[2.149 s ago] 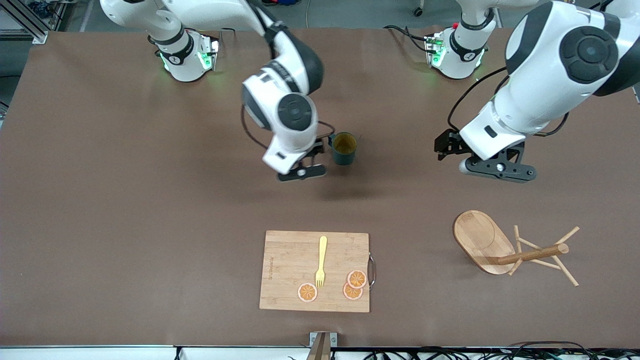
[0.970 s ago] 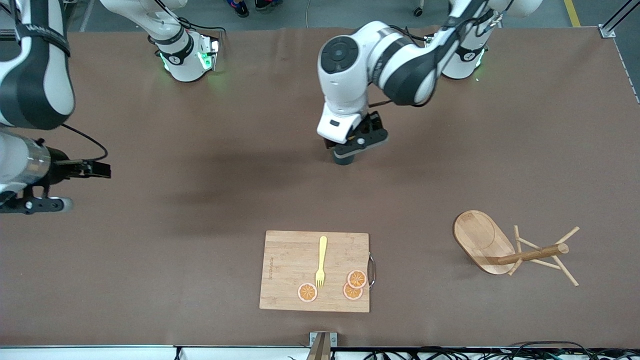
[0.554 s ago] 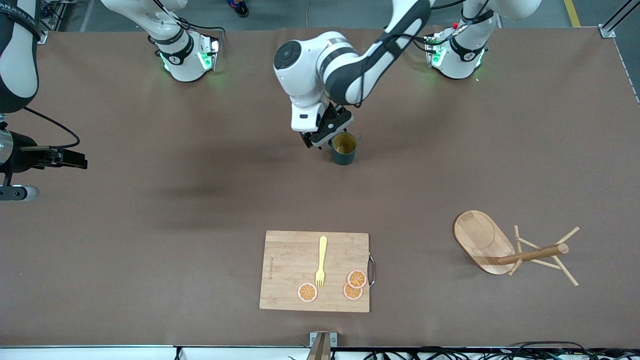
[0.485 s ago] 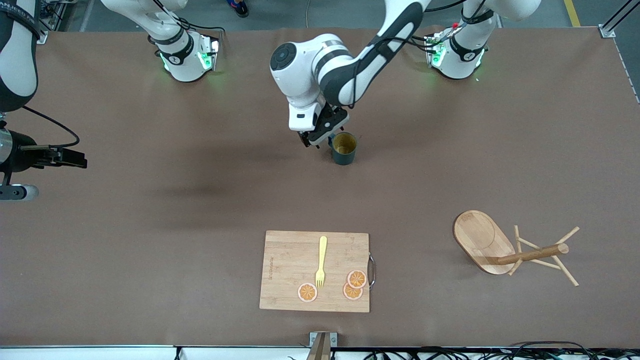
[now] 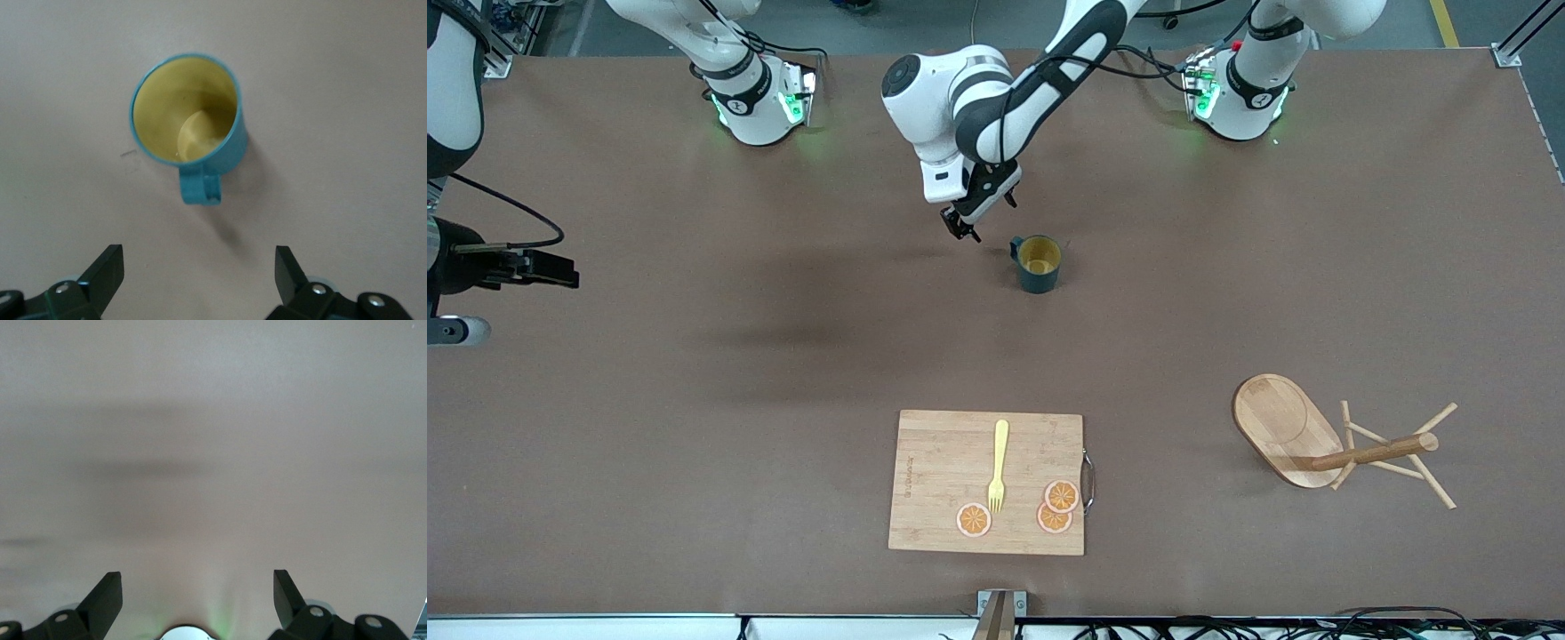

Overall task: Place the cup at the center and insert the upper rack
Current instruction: 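Lower the left gripper onto the mug handle and close it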

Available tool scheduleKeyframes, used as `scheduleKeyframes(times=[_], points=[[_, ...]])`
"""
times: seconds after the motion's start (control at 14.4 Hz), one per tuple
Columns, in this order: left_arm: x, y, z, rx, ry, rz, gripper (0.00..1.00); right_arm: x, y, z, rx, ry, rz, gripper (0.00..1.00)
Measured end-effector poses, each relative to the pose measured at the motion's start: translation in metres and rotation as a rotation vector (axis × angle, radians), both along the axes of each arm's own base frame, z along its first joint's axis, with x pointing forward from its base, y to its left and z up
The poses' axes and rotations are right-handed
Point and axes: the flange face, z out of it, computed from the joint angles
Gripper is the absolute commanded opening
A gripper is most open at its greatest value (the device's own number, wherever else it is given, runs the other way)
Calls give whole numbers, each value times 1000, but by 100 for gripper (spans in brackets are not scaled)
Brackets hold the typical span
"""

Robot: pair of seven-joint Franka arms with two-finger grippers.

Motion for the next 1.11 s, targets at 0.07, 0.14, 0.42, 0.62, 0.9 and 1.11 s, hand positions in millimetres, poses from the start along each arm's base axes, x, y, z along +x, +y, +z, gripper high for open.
scheduleKeyframes(times=[0.07, 0.14, 0.42, 0.62, 0.9, 1.11], points=[[-7, -1, -13, 19, -8, 6, 100, 0, 0, 0, 1, 2, 0, 100], [-14, -1, -29, 44, -23, 13, 100, 0, 0, 0, 2, 1, -1, 100], [-39, 0, -83, 147, -132, 23, 87, 0, 0, 5, 4, -9, -1, 100], [-43, 3, -101, 186, -214, 42, 80, 0, -1, 10, 4, -19, -2, 100], [-46, 3, -110, 213, -313, 36, 80, -2, -1, 14, 4, -26, -3, 100], [-52, 0, -121, 234, -420, -25, 80, -2, -1, 14, 4, -25, -3, 100]])
